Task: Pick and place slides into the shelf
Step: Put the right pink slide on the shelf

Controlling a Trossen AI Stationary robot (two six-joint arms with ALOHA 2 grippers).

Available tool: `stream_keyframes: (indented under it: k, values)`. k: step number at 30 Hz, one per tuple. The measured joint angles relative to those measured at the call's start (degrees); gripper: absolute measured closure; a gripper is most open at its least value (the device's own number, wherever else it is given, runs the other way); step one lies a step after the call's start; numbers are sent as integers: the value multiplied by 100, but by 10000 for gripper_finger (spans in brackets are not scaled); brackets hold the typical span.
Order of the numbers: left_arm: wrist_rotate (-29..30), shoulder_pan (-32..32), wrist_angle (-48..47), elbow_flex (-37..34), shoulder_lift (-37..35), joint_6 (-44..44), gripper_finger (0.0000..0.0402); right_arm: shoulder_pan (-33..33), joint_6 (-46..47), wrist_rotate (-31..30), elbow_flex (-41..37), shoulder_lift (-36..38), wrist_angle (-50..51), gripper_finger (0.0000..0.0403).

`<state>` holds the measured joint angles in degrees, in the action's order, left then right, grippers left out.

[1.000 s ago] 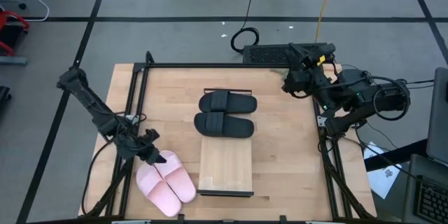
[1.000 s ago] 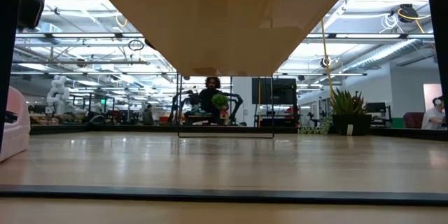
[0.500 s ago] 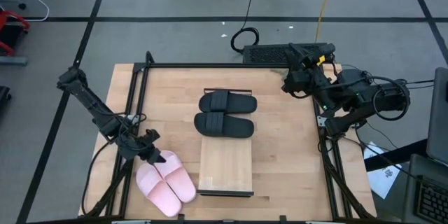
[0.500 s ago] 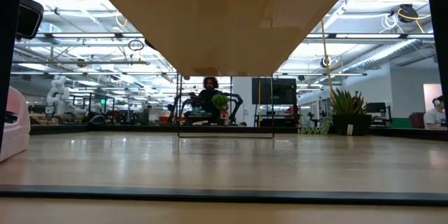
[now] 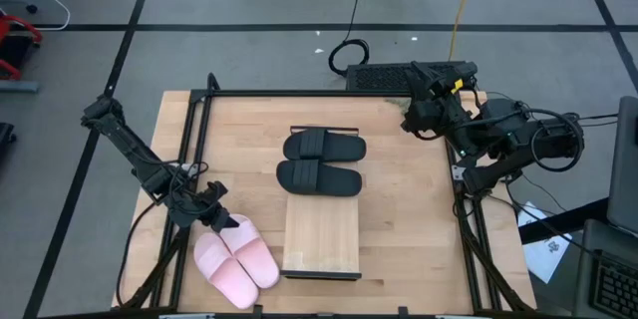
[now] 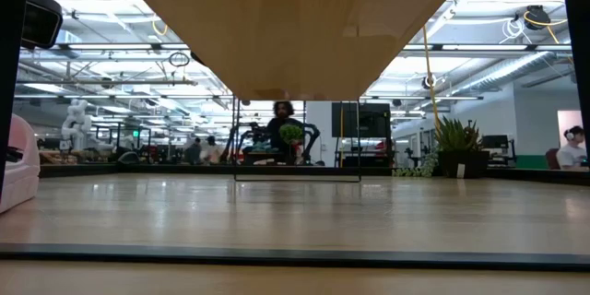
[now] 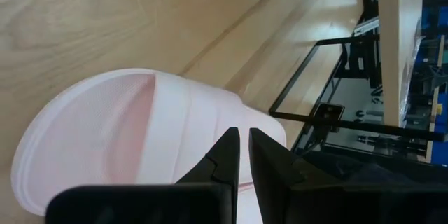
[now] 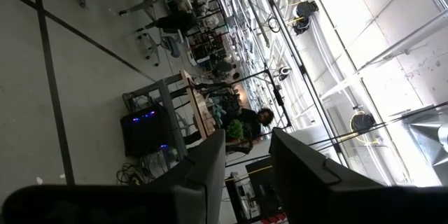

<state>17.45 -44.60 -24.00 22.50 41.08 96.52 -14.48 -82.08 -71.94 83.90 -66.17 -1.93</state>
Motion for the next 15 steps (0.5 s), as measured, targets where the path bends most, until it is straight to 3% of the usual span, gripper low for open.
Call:
stream_keyframes:
  k: [6, 15]
  values:
    - [-101, 0, 27, 6, 4, 9, 355, 0, 0, -1, 0, 0, 0, 296]
    - [-284, 0, -185, 6, 4, 30, 244, 0, 0, -1, 0, 0, 0, 296]
